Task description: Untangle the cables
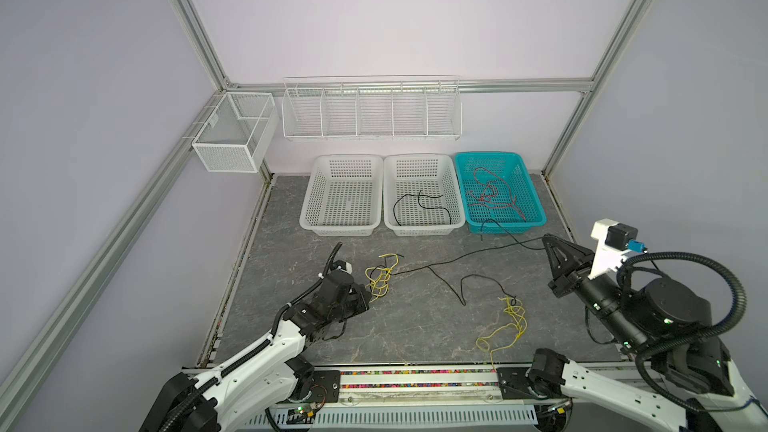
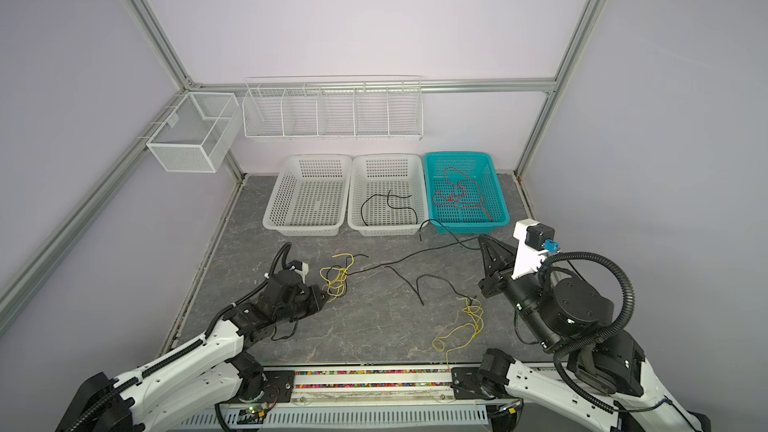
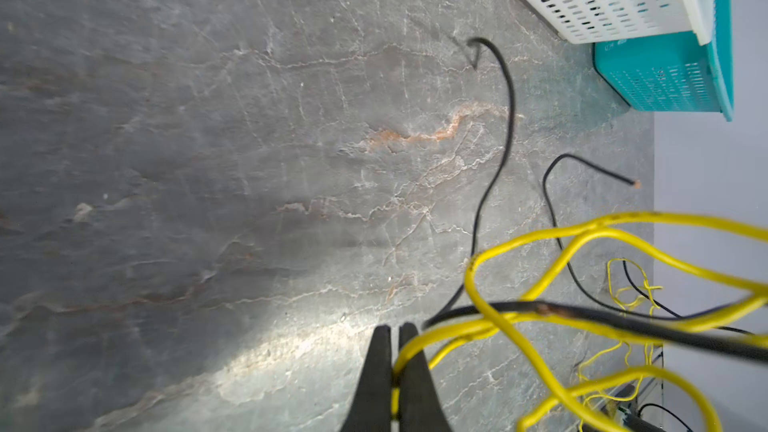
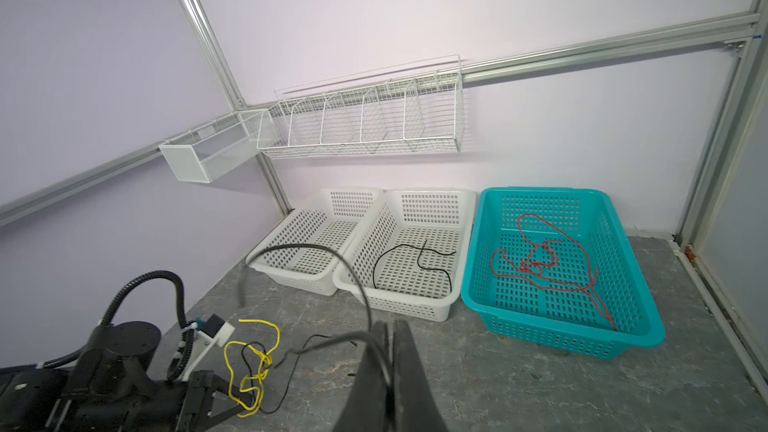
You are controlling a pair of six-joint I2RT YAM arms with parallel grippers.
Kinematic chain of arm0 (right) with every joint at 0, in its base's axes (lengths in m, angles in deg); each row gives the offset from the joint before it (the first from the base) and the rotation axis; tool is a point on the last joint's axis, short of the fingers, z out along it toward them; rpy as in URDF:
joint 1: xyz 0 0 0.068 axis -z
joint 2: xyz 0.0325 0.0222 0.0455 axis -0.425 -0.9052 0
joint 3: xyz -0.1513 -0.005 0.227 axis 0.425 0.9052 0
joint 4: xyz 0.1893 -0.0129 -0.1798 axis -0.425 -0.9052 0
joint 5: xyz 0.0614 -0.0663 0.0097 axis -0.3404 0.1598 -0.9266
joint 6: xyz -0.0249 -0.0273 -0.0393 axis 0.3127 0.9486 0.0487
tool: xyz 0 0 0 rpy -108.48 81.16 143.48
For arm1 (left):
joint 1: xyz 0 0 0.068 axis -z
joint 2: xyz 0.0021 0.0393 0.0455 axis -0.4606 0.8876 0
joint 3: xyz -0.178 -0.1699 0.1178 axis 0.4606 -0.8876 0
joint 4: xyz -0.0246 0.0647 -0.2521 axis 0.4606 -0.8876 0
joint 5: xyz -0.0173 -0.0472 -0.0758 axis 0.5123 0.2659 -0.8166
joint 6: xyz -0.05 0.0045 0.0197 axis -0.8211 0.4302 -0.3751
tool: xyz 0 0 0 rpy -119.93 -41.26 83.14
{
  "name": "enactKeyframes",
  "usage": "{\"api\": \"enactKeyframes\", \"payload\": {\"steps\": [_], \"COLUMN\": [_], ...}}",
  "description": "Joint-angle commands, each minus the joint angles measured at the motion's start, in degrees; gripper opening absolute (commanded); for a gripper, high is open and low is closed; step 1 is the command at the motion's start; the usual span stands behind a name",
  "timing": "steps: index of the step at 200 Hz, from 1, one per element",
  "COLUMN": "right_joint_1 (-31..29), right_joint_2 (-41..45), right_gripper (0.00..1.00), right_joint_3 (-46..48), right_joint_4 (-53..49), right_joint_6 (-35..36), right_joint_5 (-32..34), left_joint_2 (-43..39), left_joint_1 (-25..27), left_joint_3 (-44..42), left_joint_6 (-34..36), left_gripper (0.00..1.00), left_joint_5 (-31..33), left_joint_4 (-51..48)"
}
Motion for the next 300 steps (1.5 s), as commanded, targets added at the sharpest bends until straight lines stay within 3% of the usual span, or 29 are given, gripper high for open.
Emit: {"api": "enactKeyframes", "payload": {"steps": [1,49,109,184,208,250,300], "right_joint_1": [0.4,0.3,0.4,0.3,0.4,1.4,4.7], "right_joint_2": [-3.3,-14.1,-30.0,-33.5,-34.8,-26.0,-22.4], "right_gripper": [0.06,0.06,0.06,0.06,0.06,0.10,0.19], "right_joint_3": [-6.2,-19.3,-49.4,-57.2,-52.1,-23.9,-3.5], "right_joint_4": [1.9,-1.4,-8.1,-10.1,-16.3,-10.5,-8.1], "right_joint_6": [0.9,5.0,9.8,16.6,14.0,5.6,-3.7], "right_joint_5": [-3.0,-5.2,-10.6,-3.5,-3.8,-2.9,-12.8], "left_joint_2": [1.2,4.8,11.1,13.2,12.7,6.5,-2.2], "left_joint_1": [-0.7,-0.7,-0.7,-0.7,-0.7,-0.7,-0.7], "left_joint_3": [-1.3,-2.2,-2.9,-2.6,-1.3,0.4,3.0], "left_joint_6": [0.8,0.5,0.0,0.2,-0.3,-0.1,0.6], "left_gripper": [0.00,0.00,0.00,0.00,0.00,0.00,0.00], "left_joint_5": [1.6,0.4,-0.2,-0.1,-2.2,-5.9,-7.1], "left_joint_4": [0.7,4.3,7.8,7.5,6.8,4.8,-0.4]}}
